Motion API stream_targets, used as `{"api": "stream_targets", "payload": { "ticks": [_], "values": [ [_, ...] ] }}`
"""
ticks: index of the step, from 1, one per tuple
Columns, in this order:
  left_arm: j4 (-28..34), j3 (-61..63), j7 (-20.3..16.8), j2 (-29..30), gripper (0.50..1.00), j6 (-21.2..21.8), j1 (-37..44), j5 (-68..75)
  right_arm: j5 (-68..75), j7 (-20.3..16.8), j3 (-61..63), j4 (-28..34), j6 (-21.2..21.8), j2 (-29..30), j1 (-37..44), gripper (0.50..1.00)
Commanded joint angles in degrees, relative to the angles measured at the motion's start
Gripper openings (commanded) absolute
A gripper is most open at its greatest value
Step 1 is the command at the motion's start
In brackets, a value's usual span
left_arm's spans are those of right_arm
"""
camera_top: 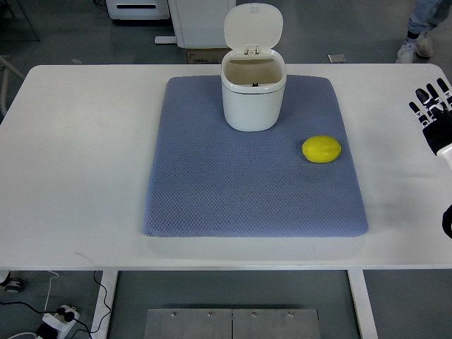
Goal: Put lemon in trash with right hand
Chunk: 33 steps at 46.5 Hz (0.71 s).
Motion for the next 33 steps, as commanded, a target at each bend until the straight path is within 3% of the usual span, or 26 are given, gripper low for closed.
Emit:
{"api": "stream_targets", "payload": {
  "ticks": [1,33],
  "values": [
    [0.0,0.0,0.0,0.0,1.000,0.0,0.0,0.0,0.1,-0.1,-0.1,0.0,0.1,-0.1,0.0,1.000],
    [0.0,-0.2,-0.1,0.0,1.000,0.0,0.2,-0.1,0.1,-0.1,0.0,0.0,0.3,-0.3,0.0,1.000]
  ]
}}
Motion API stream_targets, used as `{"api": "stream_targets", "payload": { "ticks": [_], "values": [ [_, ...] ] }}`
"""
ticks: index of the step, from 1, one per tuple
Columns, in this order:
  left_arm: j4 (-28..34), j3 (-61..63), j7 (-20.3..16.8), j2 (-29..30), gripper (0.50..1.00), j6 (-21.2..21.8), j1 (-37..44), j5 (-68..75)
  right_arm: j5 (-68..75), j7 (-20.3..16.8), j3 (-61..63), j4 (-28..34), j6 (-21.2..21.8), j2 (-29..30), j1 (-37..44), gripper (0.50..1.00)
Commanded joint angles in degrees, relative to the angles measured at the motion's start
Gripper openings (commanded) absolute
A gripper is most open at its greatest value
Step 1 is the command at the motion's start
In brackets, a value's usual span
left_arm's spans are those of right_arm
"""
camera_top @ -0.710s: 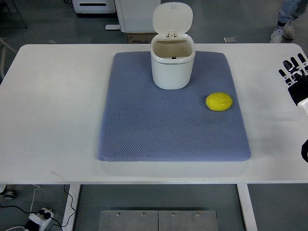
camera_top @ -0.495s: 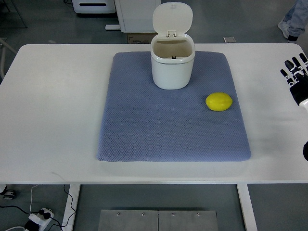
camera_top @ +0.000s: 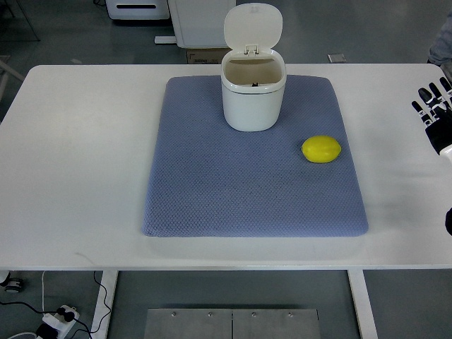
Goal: Put lemon in trash with right hand
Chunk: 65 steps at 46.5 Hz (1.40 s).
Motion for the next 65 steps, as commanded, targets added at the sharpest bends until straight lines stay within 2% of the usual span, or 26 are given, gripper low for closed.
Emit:
{"api": "stream_targets", "payload": {
  "ticks": [1,42,59,65],
  "values": [
    [0.0,0.0,0.0,0.0,1.000,0.0,0.0,0.0,0.0,0.1,0.0,0.0,-0.1,0.1,0.0,1.000],
    [0.0,0.0,0.0,0.0,1.000,0.0,0.0,0.0,0.1,-0.4,0.1,0.1,0.4,0.0,0.3,1.000],
    [0.0,0.0,0.0,0.0,1.000,0.0,0.0,0.0,0.2,-8.7,0.2,0.1,0.6,-1.1,1.0,1.000],
    [0.0,0.0,0.0,0.0,1.000,0.0,0.0,0.0,0.2,-9.4,1.1,0.1,1.3,-1.2,1.0,1.000]
  ]
}}
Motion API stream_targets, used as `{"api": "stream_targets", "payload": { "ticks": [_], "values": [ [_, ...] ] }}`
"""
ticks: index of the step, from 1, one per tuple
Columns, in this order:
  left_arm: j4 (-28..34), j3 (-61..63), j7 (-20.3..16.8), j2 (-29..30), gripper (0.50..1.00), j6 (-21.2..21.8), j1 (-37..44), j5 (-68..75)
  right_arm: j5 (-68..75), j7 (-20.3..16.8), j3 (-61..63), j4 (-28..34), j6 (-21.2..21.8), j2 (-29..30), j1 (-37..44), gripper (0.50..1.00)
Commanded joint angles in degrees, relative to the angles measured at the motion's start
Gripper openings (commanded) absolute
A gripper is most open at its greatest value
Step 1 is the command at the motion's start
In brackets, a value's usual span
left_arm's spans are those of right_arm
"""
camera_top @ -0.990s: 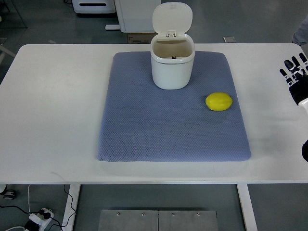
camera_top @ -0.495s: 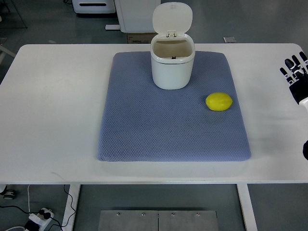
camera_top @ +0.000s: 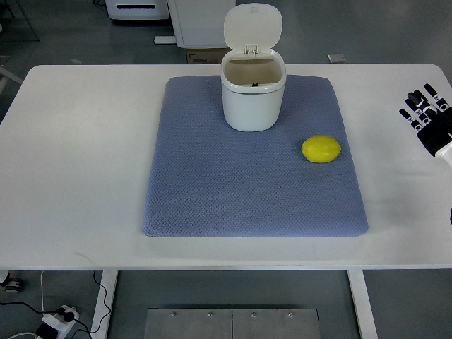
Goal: Put lemon in trash with right hand
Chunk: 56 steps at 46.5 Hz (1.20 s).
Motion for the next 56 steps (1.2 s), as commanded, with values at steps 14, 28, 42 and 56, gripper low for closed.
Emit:
{"api": "stream_targets", "payload": {
  "ticks": [14,28,42,56],
  "values": [
    [0.0,0.0,0.0,0.0,1.000,0.0,-0.1,0.0,0.0,1.1,1.4,0.2,0.3,-0.5,0.0,1.000],
    [0.0,0.0,0.0,0.0,1.000,0.0,0.0,0.0,-0.2,-0.5,0.7,0.3,0.3,-0.5,0.3,1.000],
    [0.0,0.0,0.0,0.0,1.000,0.0,0.0,0.0,-6.8,-0.7,-3.9,4.5,0.5,-3.4,0.5,1.000],
    [0.0,0.0,0.0,0.0,1.000,0.0,0.0,0.0,-14.5,-0.3,-9.9,5.4,0.3,-6.9,4.2,1.000]
  ]
}}
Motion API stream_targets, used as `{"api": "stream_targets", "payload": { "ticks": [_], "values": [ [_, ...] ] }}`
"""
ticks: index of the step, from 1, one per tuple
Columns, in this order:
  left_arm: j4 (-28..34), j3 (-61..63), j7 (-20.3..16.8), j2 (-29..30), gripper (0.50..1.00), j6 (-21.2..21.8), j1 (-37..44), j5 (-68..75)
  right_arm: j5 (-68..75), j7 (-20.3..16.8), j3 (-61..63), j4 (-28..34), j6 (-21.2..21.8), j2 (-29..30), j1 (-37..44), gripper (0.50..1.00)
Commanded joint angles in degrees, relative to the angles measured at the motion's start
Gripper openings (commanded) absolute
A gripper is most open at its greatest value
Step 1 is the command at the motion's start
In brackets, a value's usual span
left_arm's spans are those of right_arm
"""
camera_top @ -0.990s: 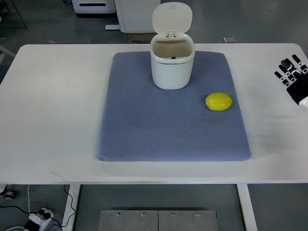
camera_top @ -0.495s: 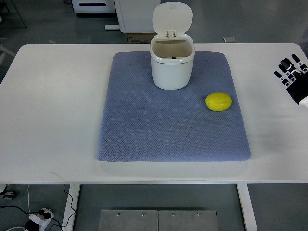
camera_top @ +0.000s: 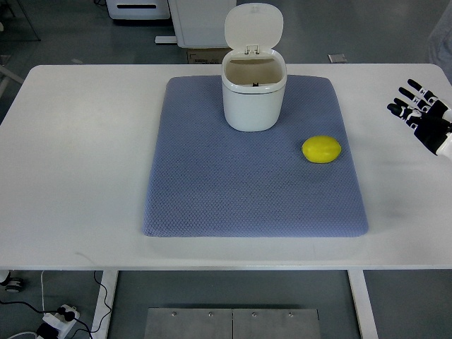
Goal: Put lemon in trash with right hand
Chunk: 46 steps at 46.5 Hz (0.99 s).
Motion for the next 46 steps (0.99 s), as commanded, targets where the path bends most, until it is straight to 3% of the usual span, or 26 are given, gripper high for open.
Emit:
{"api": "stream_targets", "payload": {
  "ticks": [1,24,34,41,46],
  "values": [
    [0.0,0.0,0.0,0.0,1.000,0.0,-0.1,0.0,-1.2,0.1,-2.8,0.0,-0.1,-1.3,1.9,1.000],
    [0.0,0.0,0.0,0.0,1.000,0.0,0.0,0.0,-5.2,-0.5,-26.8,-0.2,-0.8,-11.3,20.2,1.000],
    [0.0,0.0,0.0,0.0,1.000,0.0,0.0,0.0,-4.0,-1.1,-28.0,-0.4,-0.8,-13.7,23.3,1.000],
    [0.0,0.0,0.0,0.0,1.000,0.0,0.0,0.0,-1.5,-1.7,-28.0,-0.2,1.0,-15.5,23.7,1.000],
    [0.0,0.0,0.0,0.0,1.000,0.0,0.0,0.0,0.9,-1.7,-27.8,-0.6,6.5,-15.8,23.7,1.000]
  ]
}}
